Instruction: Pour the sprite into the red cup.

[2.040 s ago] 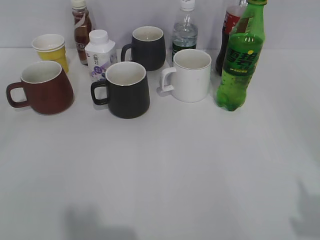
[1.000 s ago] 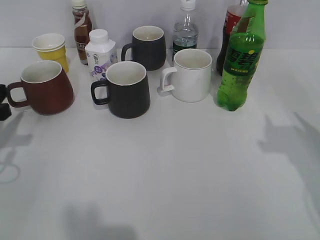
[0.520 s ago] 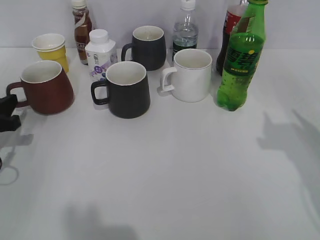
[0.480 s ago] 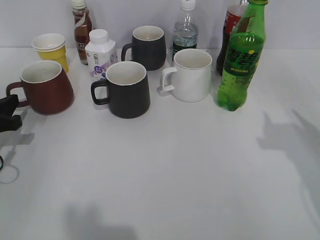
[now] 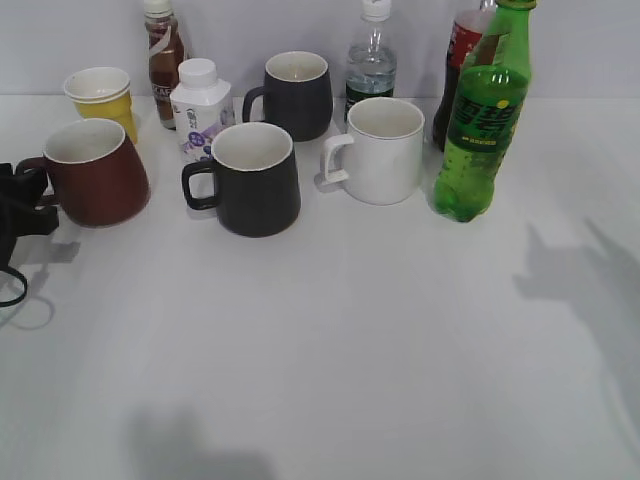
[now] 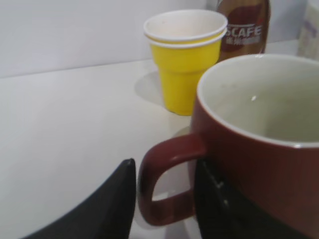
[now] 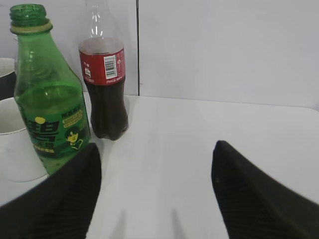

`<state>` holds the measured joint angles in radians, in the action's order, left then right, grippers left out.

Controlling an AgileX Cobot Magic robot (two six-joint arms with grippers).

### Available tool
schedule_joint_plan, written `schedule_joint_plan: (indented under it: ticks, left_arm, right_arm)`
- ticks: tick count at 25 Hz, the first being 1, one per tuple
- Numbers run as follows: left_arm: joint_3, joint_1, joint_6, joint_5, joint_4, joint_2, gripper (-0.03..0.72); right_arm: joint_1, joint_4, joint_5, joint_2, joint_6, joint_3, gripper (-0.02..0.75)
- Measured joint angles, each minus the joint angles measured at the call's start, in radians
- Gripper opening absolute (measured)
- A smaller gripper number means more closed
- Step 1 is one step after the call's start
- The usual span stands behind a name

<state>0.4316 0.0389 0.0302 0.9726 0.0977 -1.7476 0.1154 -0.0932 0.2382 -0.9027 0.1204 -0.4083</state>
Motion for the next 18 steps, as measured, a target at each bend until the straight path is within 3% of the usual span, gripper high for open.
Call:
schedule_joint_plan:
  ticks: [10, 18]
  left_arm:
    - [0.096, -0.005, 0.003, -0.008, -0.008, -0.099, 0.313]
    - [0.111, -0.077, 0.004, -0.013, 0.067, -0.111, 0.313]
  right_arm:
    - [0.000, 0.002, 0.000, 0.000, 0.000, 0.000, 0.517]
    - [0.000, 0.002, 0.001, 0.000, 0.000, 0.000, 0.482]
